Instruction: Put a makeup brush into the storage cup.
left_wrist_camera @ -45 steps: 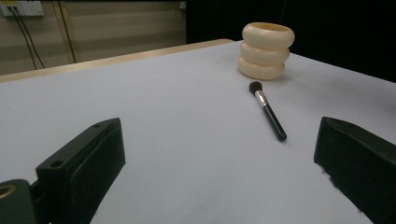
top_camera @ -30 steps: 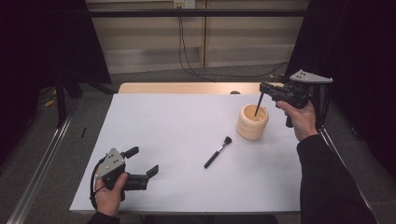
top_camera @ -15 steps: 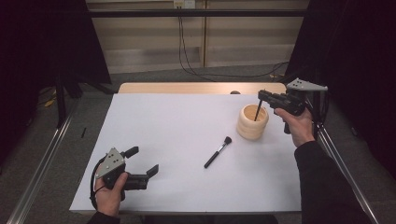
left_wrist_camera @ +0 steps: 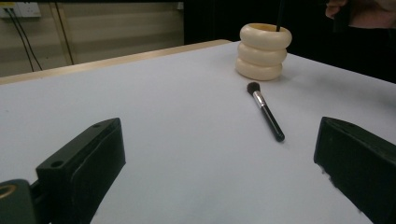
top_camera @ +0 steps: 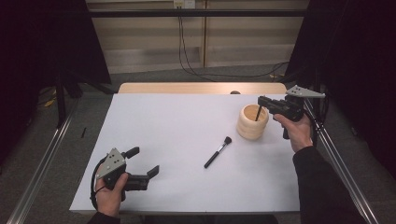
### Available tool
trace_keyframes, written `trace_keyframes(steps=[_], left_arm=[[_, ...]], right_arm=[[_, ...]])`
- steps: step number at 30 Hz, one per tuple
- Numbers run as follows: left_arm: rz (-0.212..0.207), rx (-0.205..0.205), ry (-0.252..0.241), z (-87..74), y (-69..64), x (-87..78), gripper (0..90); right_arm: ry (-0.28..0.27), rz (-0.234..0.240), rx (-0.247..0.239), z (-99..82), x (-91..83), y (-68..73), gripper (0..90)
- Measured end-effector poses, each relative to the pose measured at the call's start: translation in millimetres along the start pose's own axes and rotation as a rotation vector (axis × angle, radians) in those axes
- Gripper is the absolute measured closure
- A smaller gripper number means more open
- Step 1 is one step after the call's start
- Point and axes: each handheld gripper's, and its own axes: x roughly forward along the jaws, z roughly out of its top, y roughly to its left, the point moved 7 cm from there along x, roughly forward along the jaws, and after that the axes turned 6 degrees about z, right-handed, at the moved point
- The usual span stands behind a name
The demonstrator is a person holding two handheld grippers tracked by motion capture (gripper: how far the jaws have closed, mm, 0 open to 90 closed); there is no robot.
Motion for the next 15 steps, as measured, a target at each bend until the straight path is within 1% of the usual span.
trace_keyframes(steps=[2, 3, 6, 10, 15], left_arm=[[0.000, -0.002, 0.000, -0.1, 0.1, 0.2, 1.9], [0.000, -0.001, 0.000, -0.2, -0.1, 0.4, 2.0], [-0.003, 0.011, 0.003, 0.0, 0.0, 0.4, 1.9], [0.000, -0.002, 0.002, -0.3, 0.3, 0.6, 2.0], [0.001, -0.001, 0.002, -0.3, 0.3, 0.4, 1.9]], right_arm=[[0.004, -0.001, -0.001, -3.4, 0.9, -0.3, 84.2], [0.001, -0.006, 0.009, -5.1, 1.5, -0.8, 84.2], [0.004, -0.004, 0.007, -8.1, 1.9, -1.5, 84.2], [-0.002, -0.004, 0.009, -8.2, 1.9, -1.5, 84.0], [0.002, -0.009, 0.012, -10.3, 2.5, -2.0, 83.8]])
